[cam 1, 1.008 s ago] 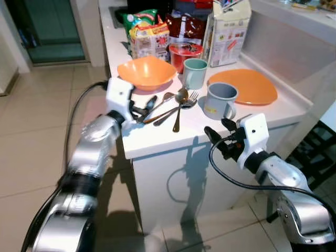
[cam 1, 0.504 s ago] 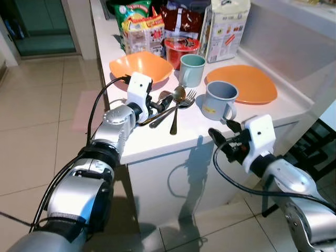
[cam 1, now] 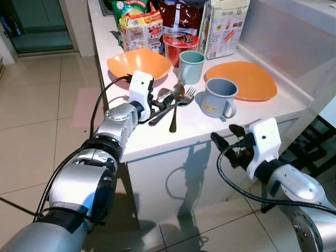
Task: Setting the table
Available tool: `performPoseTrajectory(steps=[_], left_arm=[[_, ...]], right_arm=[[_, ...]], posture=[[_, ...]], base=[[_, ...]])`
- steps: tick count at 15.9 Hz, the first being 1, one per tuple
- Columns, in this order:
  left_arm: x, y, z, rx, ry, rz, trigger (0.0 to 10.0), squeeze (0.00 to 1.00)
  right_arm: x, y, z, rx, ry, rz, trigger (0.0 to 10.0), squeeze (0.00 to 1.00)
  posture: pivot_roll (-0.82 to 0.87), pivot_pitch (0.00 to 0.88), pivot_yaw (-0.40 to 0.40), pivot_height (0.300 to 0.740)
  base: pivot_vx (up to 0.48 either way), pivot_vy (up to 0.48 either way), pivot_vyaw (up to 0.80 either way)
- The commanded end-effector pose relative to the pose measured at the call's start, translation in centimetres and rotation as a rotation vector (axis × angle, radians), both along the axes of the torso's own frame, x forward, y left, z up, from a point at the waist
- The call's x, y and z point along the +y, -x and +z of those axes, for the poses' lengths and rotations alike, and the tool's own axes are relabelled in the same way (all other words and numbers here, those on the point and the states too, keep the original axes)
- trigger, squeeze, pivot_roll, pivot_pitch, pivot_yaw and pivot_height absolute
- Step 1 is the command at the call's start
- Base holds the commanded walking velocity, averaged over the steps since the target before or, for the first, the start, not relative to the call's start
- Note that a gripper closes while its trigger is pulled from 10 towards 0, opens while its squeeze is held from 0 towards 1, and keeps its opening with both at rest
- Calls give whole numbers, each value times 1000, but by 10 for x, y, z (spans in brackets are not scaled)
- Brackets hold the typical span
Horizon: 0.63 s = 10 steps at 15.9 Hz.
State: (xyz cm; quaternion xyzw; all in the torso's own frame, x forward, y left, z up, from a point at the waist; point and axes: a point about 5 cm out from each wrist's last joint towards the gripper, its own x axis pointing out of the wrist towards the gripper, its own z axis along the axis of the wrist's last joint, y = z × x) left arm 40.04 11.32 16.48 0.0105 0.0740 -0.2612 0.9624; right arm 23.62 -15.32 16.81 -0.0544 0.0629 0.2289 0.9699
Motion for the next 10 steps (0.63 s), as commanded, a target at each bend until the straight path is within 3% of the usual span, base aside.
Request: performPoseTrajectory(steps=[1, 6, 10], left_arm=[[-6, -2, 7, -15, 13, -24, 10000, 1000], [-10, -5, 12, -43, -32, 36, 10000, 1000], [-2, -8, 15, -51, -33, 124, 10000, 1000]], right_arm=[[-5, 1, 5, -10, 13, -25, 10000, 0], [-9, 8, 9, -3, 26, -35, 10000, 0], [-6, 15, 11, 16, 34, -21, 10000, 0]], posture=[[-171, 56, -24, 740], [-219, 74, -14, 740], [-238, 85, -18, 740]], base=[[0, 0, 0], [0, 0, 0], [0, 0, 0]])
